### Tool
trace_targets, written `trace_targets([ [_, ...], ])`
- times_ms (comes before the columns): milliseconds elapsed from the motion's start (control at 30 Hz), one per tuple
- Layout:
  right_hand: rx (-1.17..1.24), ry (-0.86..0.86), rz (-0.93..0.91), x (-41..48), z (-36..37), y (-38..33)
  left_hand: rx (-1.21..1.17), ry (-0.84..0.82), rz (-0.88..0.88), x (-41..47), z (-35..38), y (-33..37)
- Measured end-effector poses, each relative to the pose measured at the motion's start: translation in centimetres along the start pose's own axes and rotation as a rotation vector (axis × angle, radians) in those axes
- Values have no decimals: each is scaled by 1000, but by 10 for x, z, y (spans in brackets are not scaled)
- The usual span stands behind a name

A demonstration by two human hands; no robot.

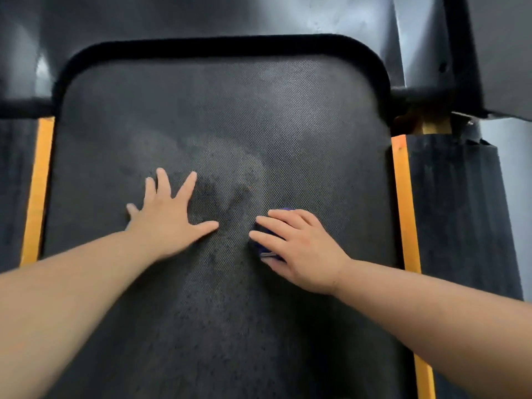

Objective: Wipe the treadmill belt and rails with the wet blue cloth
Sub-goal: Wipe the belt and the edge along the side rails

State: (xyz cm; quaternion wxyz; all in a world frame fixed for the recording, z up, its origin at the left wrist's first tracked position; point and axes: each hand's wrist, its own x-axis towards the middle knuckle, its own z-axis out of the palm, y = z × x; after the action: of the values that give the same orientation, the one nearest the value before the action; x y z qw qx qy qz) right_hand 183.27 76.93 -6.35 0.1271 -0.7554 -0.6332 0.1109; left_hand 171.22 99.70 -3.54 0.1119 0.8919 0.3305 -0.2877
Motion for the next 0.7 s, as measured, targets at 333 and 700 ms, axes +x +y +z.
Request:
trace_targets([
  [333, -95, 214, 548, 117, -41, 98, -16, -84, -39, 6, 1, 2],
  [700, -47, 87, -73, 79, -14, 55, -23, -82, -40, 7, 0, 2],
])
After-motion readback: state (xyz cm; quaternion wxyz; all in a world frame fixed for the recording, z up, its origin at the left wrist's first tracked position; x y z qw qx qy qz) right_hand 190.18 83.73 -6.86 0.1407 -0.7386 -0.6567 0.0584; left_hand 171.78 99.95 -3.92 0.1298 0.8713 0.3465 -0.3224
